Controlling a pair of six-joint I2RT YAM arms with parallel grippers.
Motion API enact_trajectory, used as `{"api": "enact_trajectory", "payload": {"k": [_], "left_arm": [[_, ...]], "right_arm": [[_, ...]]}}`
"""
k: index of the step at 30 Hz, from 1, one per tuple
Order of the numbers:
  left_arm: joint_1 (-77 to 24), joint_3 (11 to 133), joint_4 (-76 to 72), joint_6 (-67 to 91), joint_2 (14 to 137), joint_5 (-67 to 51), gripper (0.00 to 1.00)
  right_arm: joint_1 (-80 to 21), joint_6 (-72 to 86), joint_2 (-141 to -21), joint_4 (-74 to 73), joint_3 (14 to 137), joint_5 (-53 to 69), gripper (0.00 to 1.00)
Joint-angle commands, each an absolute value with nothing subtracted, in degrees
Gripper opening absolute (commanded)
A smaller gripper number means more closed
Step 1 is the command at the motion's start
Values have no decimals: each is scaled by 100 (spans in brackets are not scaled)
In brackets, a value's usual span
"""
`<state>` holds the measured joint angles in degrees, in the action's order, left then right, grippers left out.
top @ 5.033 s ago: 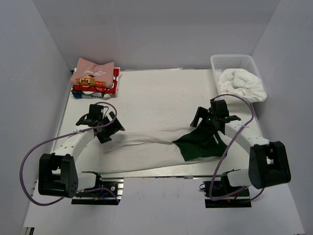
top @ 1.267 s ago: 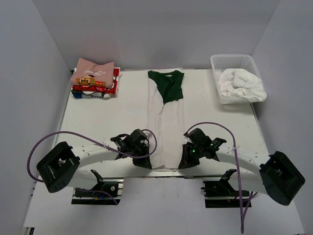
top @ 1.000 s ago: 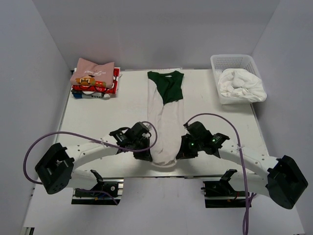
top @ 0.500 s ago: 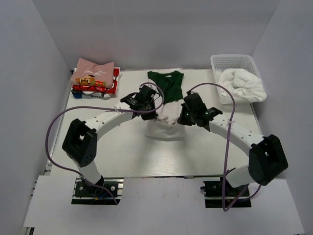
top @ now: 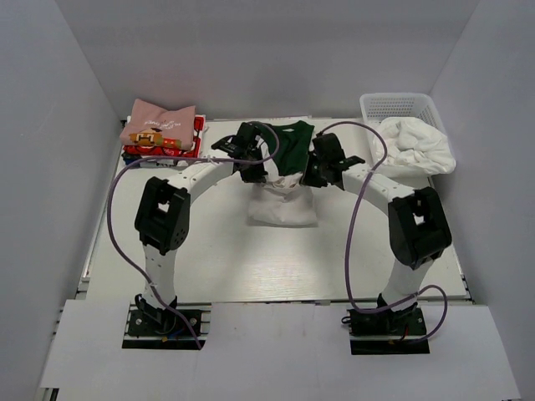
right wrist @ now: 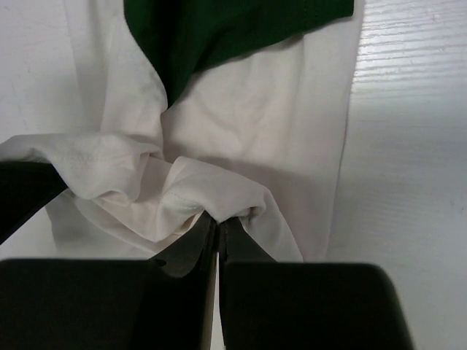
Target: Fold and stack the t-shirts
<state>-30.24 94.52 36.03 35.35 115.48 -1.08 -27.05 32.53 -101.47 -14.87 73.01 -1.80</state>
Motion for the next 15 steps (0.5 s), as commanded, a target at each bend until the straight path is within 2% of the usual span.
{"api": "enact_trajectory", "payload": {"k": [1,5,6,7,8,9,10,14,15], "left_arm": [[-2892,9729,3367,3401,11654,-474,0],[-2769,9869,2901,3313,11926,-475,0],[-2769,9940,2848,3209,11988,-475,7],[-2708,10019,2682,3138,12058,-475,42],[-2707,10020,2681,3138,12059,-475,65],[-2637,10098,2681,3077,12059,-475,83],[-2637,10186,2750,3024,12059,-475,89],[-2584,10170,3085,2901,11717,-88,100],[-2584,9891,3137,2900,11585,-27,100]], "right_arm": [[-2540,3208,-10441,-1117,7663,123,0],[-2417,3287,-10819,-652,7725,26,0],[-2365,3252,-10872,-589,7752,35,10],[-2321,3156,-11055,-528,7926,174,29],[-2312,2973,-11118,-536,8015,263,53],[-2294,2927,-11162,-614,8251,342,81],[-2311,2674,-11214,-633,8288,534,90],[-2364,2382,-10717,-607,7999,1062,90],[-2364,2364,-10627,-537,7728,1490,90]]}}
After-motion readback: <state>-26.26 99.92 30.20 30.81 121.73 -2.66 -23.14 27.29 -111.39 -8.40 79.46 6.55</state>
